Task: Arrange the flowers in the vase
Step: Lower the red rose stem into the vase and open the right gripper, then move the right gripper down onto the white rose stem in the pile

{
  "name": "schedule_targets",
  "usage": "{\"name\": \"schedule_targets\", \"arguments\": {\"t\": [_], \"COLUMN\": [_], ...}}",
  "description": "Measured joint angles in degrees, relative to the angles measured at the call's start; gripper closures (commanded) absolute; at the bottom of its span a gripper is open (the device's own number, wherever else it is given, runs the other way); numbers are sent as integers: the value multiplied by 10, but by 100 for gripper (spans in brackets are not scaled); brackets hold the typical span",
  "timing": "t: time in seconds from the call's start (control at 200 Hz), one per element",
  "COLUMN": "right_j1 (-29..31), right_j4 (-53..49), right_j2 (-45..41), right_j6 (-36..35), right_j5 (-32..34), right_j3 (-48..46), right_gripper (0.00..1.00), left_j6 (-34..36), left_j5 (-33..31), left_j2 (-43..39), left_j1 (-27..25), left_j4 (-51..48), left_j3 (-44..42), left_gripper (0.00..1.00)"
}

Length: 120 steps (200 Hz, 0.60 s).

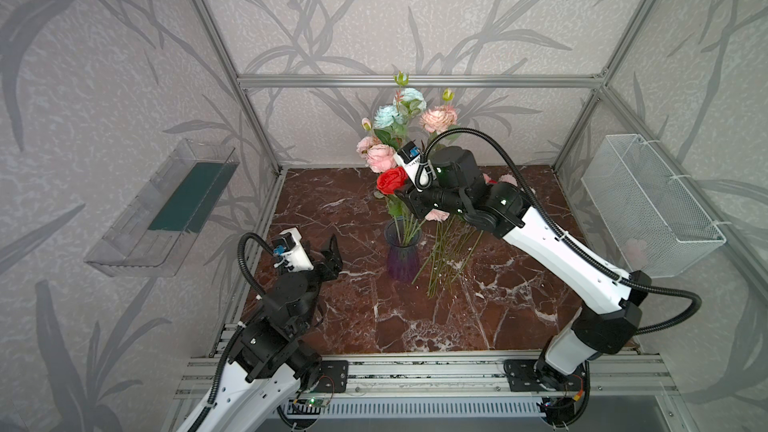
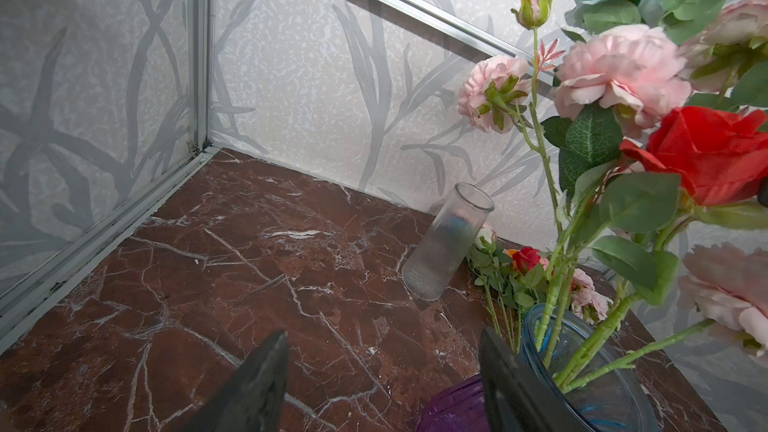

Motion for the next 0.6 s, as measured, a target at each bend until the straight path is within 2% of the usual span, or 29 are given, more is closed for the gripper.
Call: {"name": "schedule_targets", "arguments": {"t": [0.135,0.315,0.38,0.475,0.52,0.6], "right_j1": [0,-17,-76,-214,-265,-309], "right_j4": [1,21,30,41,47,57], "right_j2": [-64,-211,-259,-295,-290,-250], "right_j6": [16,48,86,150,177,212], "right_j5": [30,96,87,38,11,-44], "right_j3": [-40,-130,-168,-243,-277,-329], "right_gripper": [56,54,55,59,62,67], "left_j6": [1,0,-6,-32,-54,-100], "left_j5": [4,12,18,35,48,71], "left_j2": [0,2,3,10,20,49], "left_j1": [0,0,0,0,0,0], "left_j4": [5,13,21,43,56,74], "left_j3": [0,0,-3,-18,-31,-57], "left_gripper": [28,28,27,28,28,29]}}
